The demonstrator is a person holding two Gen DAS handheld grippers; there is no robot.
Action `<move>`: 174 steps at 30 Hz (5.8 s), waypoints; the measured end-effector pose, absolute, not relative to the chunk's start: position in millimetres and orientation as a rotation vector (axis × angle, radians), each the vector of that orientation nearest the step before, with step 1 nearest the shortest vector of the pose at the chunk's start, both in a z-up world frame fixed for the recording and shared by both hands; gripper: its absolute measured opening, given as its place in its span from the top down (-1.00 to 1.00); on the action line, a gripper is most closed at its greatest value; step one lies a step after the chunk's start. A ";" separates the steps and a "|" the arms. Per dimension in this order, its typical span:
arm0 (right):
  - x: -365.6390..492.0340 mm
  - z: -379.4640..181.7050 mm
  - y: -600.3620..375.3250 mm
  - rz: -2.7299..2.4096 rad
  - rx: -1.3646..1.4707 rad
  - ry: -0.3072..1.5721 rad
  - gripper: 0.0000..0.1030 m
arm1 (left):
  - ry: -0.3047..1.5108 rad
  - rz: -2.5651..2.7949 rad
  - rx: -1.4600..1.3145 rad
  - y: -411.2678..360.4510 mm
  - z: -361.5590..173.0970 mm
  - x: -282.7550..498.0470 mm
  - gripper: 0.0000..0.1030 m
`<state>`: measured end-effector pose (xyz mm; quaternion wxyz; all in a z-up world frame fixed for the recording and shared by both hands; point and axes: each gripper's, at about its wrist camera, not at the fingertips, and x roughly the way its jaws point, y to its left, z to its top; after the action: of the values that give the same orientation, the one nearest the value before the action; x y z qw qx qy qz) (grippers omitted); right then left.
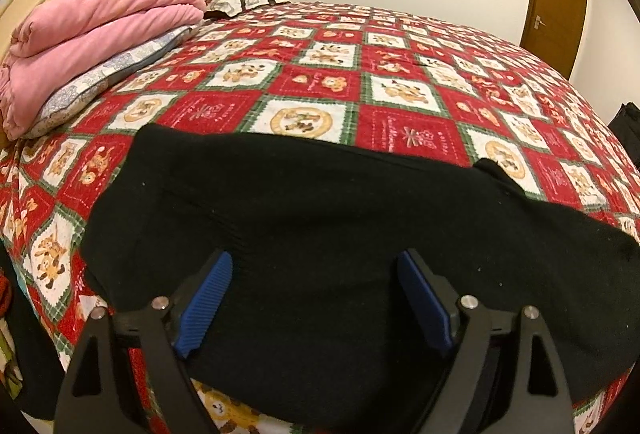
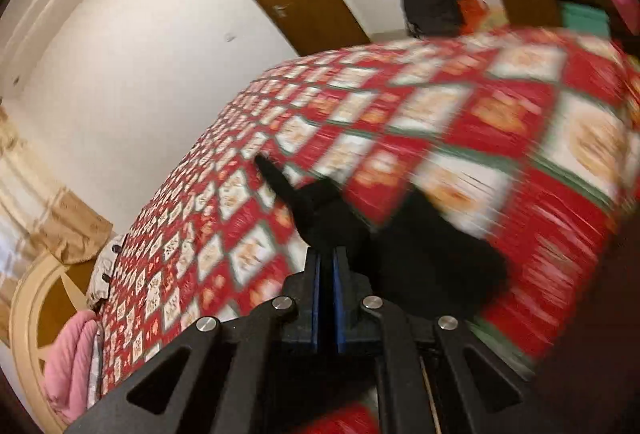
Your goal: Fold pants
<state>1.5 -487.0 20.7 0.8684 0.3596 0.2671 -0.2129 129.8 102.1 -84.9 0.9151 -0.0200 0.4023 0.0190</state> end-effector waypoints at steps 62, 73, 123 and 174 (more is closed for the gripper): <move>152.9 -83.0 -85.0 0.411 0.103 0.857 0.17 | 0.861 0.432 -0.123 212.6 -94.7 98.0 -0.93; 118.3 -0.7 -198.6 0.225 0.290 0.661 0.17 | 0.749 0.176 0.019 121.6 -49.9 100.4 -0.90; -4.1 -5.1 -470.8 -0.550 0.424 0.635 0.88 | 0.868 -0.132 0.095 7.5 -73.8 92.8 -0.91; 189.5 -81.2 -161.9 0.406 0.277 0.942 0.83 | 0.828 -0.418 0.128 -51.7 -58.3 77.3 -0.44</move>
<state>189.5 -161.9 -81.2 0.8621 0.1322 0.4493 0.1935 77.3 -51.7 -58.3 0.8925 0.0615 0.3989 -0.2012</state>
